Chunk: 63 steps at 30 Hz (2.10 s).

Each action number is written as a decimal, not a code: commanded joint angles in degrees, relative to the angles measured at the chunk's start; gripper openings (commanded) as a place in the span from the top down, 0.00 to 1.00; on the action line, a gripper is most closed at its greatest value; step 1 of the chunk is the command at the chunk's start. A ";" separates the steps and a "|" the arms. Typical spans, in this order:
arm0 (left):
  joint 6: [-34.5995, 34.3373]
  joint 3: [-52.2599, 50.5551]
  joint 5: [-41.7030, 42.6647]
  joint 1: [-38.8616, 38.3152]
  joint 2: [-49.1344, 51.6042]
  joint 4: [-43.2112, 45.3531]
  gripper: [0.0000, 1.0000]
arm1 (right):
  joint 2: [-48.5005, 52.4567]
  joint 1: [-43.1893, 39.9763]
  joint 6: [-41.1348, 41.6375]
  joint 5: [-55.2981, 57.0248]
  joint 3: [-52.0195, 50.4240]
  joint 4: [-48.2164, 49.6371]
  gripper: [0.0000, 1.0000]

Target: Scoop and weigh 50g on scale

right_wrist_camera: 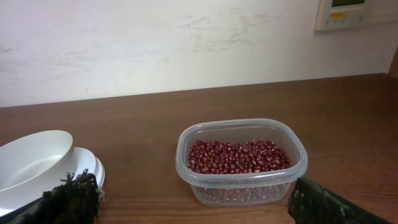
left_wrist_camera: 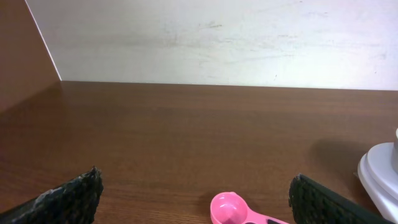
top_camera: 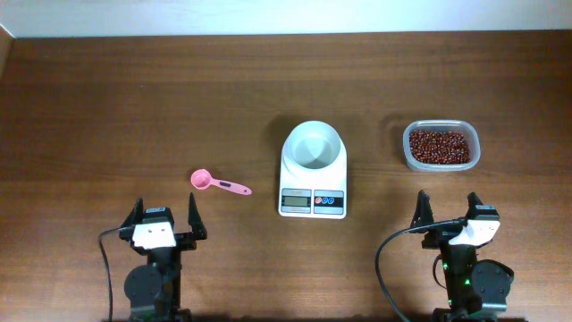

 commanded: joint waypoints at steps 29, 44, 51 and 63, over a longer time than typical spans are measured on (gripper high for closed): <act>-1.92 9.77 6.69 -0.15 -0.04 2.01 0.01 | -0.63 0.35 0.39 0.74 -0.28 -0.42 0.01; -5.38 22.77 5.42 -0.15 4.42 -8.90 0.01 | -0.63 0.35 0.39 0.74 -0.28 -0.42 0.01; -7.13 30.34 5.42 -0.15 14.25 -11.41 0.01 | -0.63 0.35 0.39 0.74 -0.28 -0.42 0.01; -8.35 53.90 14.36 -0.17 35.65 -24.92 0.01 | -0.63 0.35 0.39 0.74 -0.28 -0.42 0.01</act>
